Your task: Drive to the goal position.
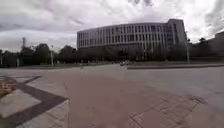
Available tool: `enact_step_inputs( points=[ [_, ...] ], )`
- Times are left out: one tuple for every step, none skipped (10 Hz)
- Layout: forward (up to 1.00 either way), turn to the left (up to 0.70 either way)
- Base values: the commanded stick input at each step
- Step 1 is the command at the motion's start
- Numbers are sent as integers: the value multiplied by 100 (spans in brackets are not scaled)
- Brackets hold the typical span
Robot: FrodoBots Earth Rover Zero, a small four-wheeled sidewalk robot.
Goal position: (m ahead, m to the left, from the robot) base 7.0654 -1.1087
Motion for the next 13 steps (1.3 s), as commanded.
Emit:
enact_step_inputs(
  points=[
    [70, 1],
    [70, 1],
    [70, 1],
    [70, 1],
    [70, 1],
    [70, 1],
    [70, 1],
    [70, 1],
    [70, 1],
    [70, 1],
    [70, 1],
    [70, 1],
    [70, -10]
  ],
)
